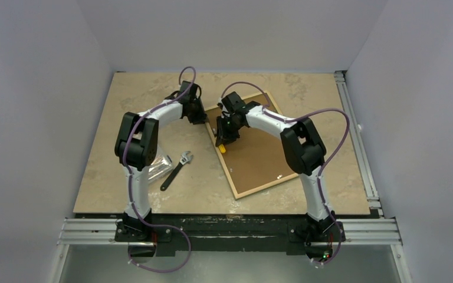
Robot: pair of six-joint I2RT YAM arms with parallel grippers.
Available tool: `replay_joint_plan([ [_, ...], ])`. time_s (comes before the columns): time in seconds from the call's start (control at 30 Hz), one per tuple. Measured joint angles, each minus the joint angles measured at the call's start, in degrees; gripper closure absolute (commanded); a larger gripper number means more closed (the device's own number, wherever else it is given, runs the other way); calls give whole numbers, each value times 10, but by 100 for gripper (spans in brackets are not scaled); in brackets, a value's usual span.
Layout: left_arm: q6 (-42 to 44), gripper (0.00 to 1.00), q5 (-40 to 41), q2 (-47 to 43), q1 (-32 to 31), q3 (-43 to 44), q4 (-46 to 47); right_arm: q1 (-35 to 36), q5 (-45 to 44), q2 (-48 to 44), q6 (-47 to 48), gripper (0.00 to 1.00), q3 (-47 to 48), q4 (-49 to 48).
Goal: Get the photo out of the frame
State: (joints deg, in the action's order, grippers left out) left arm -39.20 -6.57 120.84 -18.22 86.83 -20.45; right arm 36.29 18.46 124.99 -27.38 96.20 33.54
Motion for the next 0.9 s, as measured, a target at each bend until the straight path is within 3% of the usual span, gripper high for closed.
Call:
replay_joint_plan([
  [0.17,-8,100,0,-1,0,-2,0,0,-8,-47,-1,100,-45,-22],
  [0.27,-26,100,0,-5,0,-12,8,0,-37,-147,-2,100,-106,-20],
  [0.43,-96,100,-9,-33,0,-68,41,1,-159,-353,10,100,-177,-10],
  [0.57,-159,100,-16,-70,-10,-126,54,0,-243,-447,4,100,-289,2],
  [0.73,-234,100,12,-137,-79,-210,40,0,-287,-485,-27,100,-434,38],
  [0.87,-303,99,29,-193,-163,-286,55,0,-298,-554,-52,100,-486,68],
  [0.9,-313,93,41,-204,-170,-301,70,0,-301,-572,-59,100,-488,71],
])
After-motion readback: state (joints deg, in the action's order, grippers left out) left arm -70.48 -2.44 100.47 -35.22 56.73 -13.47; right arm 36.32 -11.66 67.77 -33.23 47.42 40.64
